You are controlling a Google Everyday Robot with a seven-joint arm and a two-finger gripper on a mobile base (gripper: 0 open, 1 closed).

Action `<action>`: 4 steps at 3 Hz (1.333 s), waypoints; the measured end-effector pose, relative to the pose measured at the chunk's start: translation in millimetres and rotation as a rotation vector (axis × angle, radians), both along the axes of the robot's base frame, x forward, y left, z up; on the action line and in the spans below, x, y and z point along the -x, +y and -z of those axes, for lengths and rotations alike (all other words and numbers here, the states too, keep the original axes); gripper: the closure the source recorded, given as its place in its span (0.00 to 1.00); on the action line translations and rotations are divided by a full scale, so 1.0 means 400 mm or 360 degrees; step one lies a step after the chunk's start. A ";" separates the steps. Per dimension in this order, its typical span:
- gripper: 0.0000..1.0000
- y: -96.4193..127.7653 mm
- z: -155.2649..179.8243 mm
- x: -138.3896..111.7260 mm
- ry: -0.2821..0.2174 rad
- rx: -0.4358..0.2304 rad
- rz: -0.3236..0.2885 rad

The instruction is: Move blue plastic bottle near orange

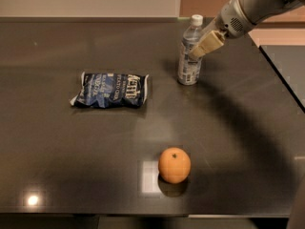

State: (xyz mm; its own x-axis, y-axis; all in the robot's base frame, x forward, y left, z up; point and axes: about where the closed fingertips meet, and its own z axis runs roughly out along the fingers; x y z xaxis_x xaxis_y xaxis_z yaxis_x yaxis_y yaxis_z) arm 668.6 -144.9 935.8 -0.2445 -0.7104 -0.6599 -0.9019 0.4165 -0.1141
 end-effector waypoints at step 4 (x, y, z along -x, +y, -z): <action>1.00 -0.048 -0.126 0.201 -0.0036 -0.0142 -0.0094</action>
Offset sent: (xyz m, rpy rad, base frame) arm -0.0463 -0.0061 0.0404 0.0800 -0.0443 0.0524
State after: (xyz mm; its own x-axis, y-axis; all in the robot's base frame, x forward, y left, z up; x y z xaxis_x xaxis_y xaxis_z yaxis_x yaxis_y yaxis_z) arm 588.3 -164.1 986.2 -0.1883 -0.6614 -0.7260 -0.9227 0.3724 -0.0999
